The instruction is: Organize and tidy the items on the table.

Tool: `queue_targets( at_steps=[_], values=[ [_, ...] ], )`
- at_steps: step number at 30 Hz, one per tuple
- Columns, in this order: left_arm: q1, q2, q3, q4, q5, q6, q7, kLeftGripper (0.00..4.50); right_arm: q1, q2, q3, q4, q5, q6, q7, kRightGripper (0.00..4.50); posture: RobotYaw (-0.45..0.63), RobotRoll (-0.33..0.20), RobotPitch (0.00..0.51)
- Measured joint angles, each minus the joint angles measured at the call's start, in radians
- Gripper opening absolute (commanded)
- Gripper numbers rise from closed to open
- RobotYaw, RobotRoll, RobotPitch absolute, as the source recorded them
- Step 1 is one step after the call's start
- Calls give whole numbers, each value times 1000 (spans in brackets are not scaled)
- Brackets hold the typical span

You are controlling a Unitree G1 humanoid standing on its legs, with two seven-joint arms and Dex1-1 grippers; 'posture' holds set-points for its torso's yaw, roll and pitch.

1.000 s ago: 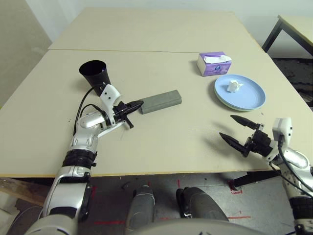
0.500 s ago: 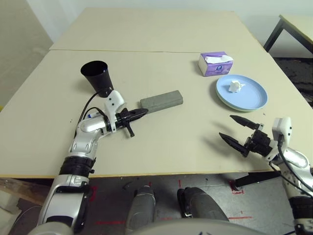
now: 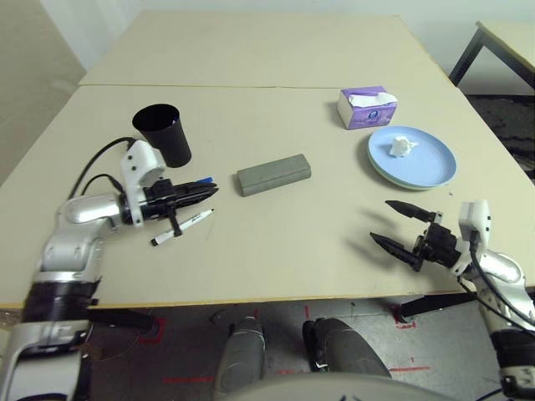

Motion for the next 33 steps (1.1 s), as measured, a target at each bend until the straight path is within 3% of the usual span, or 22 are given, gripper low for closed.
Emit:
queue_targets(
  at_steps=[7, 16, 24, 30, 33],
  values=[
    [70, 175, 34, -23, 12, 61, -66, 4453, -46, 0, 45, 26, -1, -21, 91, 4500, 4, 0, 134],
    [64, 353, -11, -65, 62, 162, -134, 4453, -71, 26, 130, -42, 0, -7, 153, 4500, -7, 0, 146],
    [52, 495, -127, -206, 66, 388, -206, 4453, -69, 58, 166, -133, 3, 17, 131, 4500, -51, 0, 153],
    [-80, 502, -239, -259, 89, 502, -208, 4453, -44, 58, 176, -157, 3, 30, 114, 4500, -71, 0, 155],
    [-138, 470, -274, -254, 115, 519, -183, 4453, -37, 58, 177, -180, 5, 45, 100, 4500, -72, 0, 154]
  ],
)
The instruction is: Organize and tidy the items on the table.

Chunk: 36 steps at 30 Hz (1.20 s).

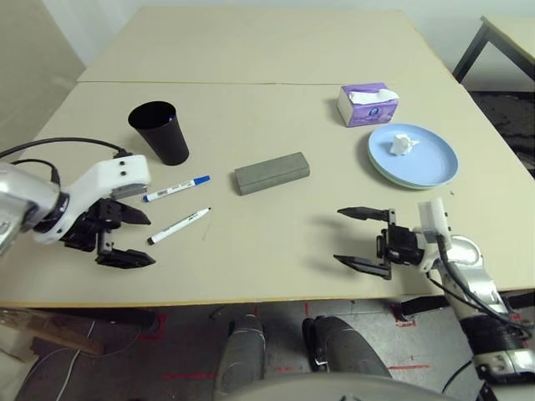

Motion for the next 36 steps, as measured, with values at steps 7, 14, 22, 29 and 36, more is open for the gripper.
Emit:
queue_targets(
  at_steps=[7, 14, 22, 29, 36],
  values=[
    [4, -85, -52, 20, 44, 16, 69, 4453, 1, 0, 2, -46, 3, 35, -29, 4500, -77, 0, 149],
    [60, -164, -60, 21, 78, 5, 149, 4453, -7, -2, 4, -76, 5, 68, -40, 4500, -75, 0, 142],
    [94, -238, -59, 86, 127, -91, 229, 4453, -7, -7, 7, -108, 6, 88, -49, 4500, -81, 0, 139],
    [97, -287, -49, 98, 139, -112, 249, 3242, -4, -12, 7, -122, 9, 106, -55, 4500, -79, 0, 143],
    [77, -302, -50, 93, 140, -82, 251, 1083, -1, -12, 11, -138, 10, 109, -61, 4500, -70, 0, 146]
  ],
)
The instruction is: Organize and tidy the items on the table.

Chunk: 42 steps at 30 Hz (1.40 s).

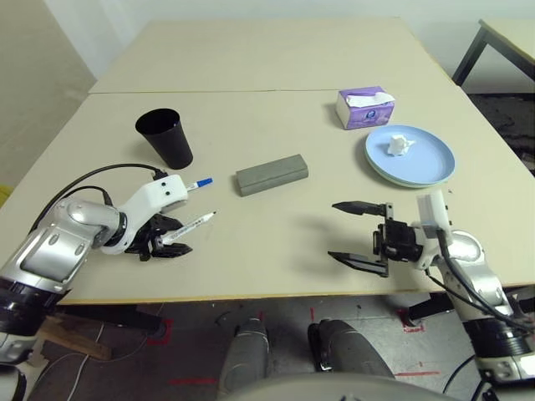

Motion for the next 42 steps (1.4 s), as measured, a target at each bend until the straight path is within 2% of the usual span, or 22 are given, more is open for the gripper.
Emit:
queue_targets(
  at_steps=[2, 3, 8, 11, 14, 17, 21, 24, 28, 31, 36, 42],
  values=[
    [-3, 1, 0, -2, 0, 7, -1, 407, 4, 0, 0, 0, 0, 0, -2, 4500, -68, 0, 147],
    [-3, 4, 0, -5, -1, 9, -3, 270, 5, 0, 0, 0, 0, 0, -3, 4500, -63, 0, 148],
    [10, 30, 44, -23, -62, 15, -59, 270, 5, 5, 3, 4, 0, 0, -6, 4500, -43, 0, 147],
    [26, 72, 91, -39, -111, 11, -116, 270, 4, 6, 3, 15, 0, 0, -6, 4500, -23, 0, 146],
    [64, 113, 169, -43, -175, -19, -193, 270, 0, 7, 1, 36, 0, 0, -6, 4500, -13, 0, 144],
    [83, 108, 250, -52, -258, -33, -241, 270, -6, 8, 1, 51, 0, 0, -6, 4500, -9, 0, 144],
    [91, 10, 388, -76, -409, -7, -240, 270, -16, 14, 0, 72, 0, -1, -6, 4500, 0, 0, 145],
    [63, -91, 492, -86, -519, 33, -164, 270, -22, 17, -2, 75, 2, -1, -9, 4500, 7, 0, 146],
    [-6, -204, 613, -85, -604, 44, -5, 270, -23, 30, -13, 76, 16, 7, -33, 4500, 18, 0, 147],
    [-31, -253, 663, -85, -603, 24, 128, 270, -24, 41, -24, 76, 26, 16, -66, 4500, 27, 0, 148],
    [-12, -316, 665, -90, -535, -61, 287, 270, -41, 59, -55, 75, 26, 25, -155, 4500, 28, 0, 151],
    [-27, -335, 661, -64, -436, -179, 400, 270, -39, 58, -60, 79, -13, 28, -240, 4500, 18, 0, 149]
  ],
)
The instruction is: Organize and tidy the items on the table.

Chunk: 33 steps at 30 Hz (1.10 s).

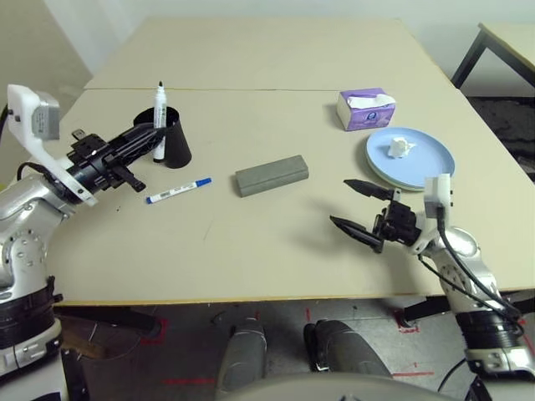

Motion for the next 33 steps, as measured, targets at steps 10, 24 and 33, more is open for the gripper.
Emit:
queue_targets(
  at_steps=[10, 24, 33],
  values=[
    [-125, 1, -48, 175, 144, -185, 98, 270, 57, -3, 1, -11, -4, 10, -27, 4500, -4, 0, 147],
    [-342, -43, -164, 606, 305, -497, 160, 270, 91, -16, 5, -62, -3, 35, -27, 4500, -36, 0, 145],
    [-443, -80, -199, 832, 337, -643, 161, 270, 105, -25, 3, -103, 6, 64, -36, 4500, -48, 0, 148]
  ],
)
